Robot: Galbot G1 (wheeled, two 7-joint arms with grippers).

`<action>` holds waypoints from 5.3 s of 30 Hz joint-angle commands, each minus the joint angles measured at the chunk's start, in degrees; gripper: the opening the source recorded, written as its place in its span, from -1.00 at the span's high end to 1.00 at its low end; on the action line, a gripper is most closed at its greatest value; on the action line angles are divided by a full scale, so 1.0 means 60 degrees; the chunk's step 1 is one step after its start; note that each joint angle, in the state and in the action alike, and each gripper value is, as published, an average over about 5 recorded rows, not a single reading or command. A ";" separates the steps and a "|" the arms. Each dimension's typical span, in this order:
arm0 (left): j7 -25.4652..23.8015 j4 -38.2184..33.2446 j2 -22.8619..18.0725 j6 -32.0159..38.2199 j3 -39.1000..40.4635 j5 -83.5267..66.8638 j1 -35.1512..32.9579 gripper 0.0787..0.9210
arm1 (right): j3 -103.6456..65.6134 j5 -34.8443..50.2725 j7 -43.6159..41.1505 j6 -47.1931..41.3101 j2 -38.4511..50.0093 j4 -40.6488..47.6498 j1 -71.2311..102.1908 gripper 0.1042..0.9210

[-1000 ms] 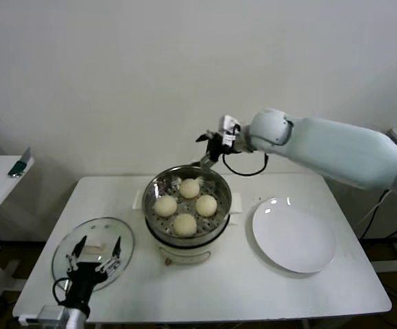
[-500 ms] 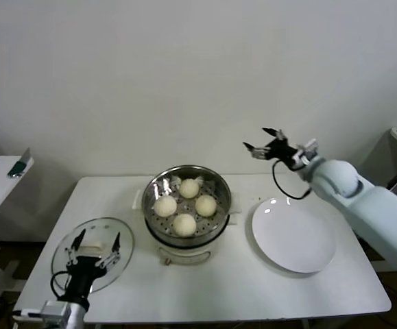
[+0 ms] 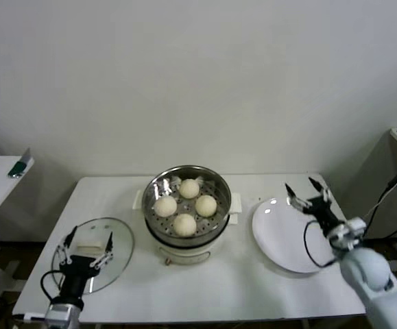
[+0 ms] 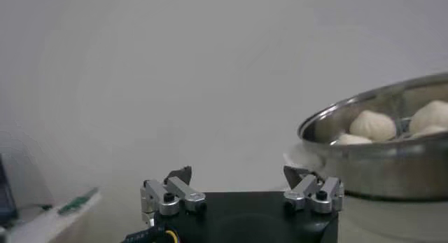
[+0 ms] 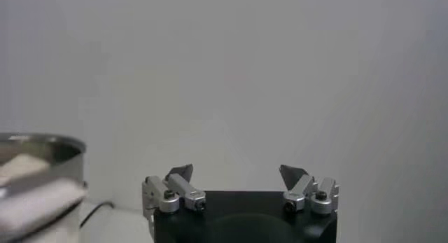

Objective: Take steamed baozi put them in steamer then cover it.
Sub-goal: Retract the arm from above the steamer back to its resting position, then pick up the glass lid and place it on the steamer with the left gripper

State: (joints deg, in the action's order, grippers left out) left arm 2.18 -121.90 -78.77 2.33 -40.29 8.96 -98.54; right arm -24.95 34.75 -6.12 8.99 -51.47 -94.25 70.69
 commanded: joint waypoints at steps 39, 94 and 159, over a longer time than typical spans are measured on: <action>0.4016 0.6448 0.0864 0.0594 -0.0059 1.1280 0.2741 -0.77 | -0.1626 -0.1298 -0.0185 0.3310 -0.3183 -0.0013 0.3458 -0.76; 0.0061 0.1738 0.2701 -0.2235 0.0023 0.7853 0.2450 0.87 | -0.1780 -0.1696 0.0098 0.3257 -0.3427 -0.0374 0.3548 -0.76; -0.2053 0.3088 -0.0535 -0.7042 0.7590 1.2735 0.6953 0.87 | -0.1717 -0.2407 0.0717 0.3250 -0.3729 -0.0185 0.2857 -0.76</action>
State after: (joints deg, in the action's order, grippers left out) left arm -11.27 -106.28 -80.83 -40.00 4.89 83.14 -56.94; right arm -35.24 20.29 -1.98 28.23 -73.81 -95.48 87.90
